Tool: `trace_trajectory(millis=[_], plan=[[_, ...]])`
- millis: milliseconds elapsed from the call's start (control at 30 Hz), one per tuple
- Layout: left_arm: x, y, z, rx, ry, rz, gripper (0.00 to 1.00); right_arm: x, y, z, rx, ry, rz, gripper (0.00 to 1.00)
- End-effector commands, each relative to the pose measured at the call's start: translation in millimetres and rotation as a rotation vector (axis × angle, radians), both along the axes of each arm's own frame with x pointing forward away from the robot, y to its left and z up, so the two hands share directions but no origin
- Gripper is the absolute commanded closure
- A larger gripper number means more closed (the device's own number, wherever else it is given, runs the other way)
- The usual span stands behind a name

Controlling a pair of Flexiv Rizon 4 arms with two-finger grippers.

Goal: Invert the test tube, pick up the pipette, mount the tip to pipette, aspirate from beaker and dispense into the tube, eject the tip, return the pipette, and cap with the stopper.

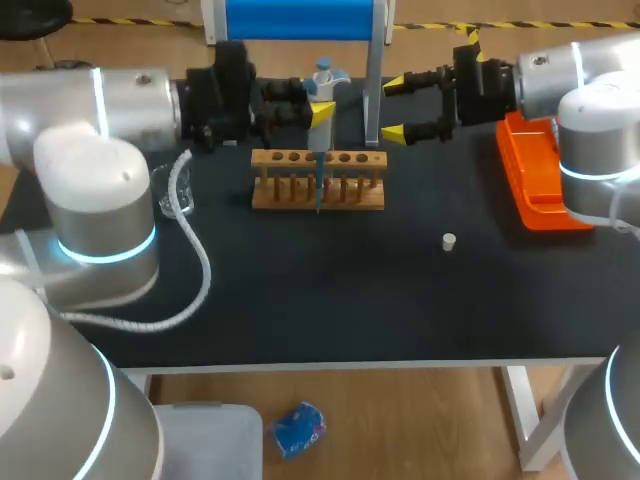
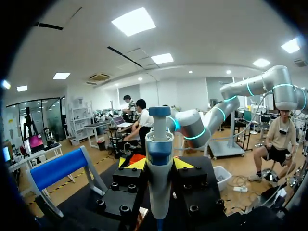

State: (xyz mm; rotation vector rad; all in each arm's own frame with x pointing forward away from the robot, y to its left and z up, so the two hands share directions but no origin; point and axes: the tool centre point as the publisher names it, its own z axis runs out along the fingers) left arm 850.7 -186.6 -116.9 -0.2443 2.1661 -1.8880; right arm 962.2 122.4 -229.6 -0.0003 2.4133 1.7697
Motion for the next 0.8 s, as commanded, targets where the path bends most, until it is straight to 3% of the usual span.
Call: trace_trajectory(millis=[33, 367, 533, 800], plan=[[1.4, 7.6, -3.3, -0.07, -0.045, -0.002, 1.0, -0.2, 0.0, -0.5, 0.0, -0.001, 0.0, 0.0], [10.7, -1.3, -13.3, -0.069, -0.048, -0.072, 1.0, -0.2, 0.0, -0.5, 0.0, -0.001, 0.0, 0.0], [15.7, -5.7, -15.4, 0.041, -0.017, -0.107, 1.0, -0.2, 0.0, -0.5, 0.0, -0.001, 0.0, 0.0], [15.3, -7.7, -17.2, 0.037, -0.016, -0.093, 1.0, -0.2, 0.0, -0.5, 0.0, -0.001, 0.0, 0.0]])
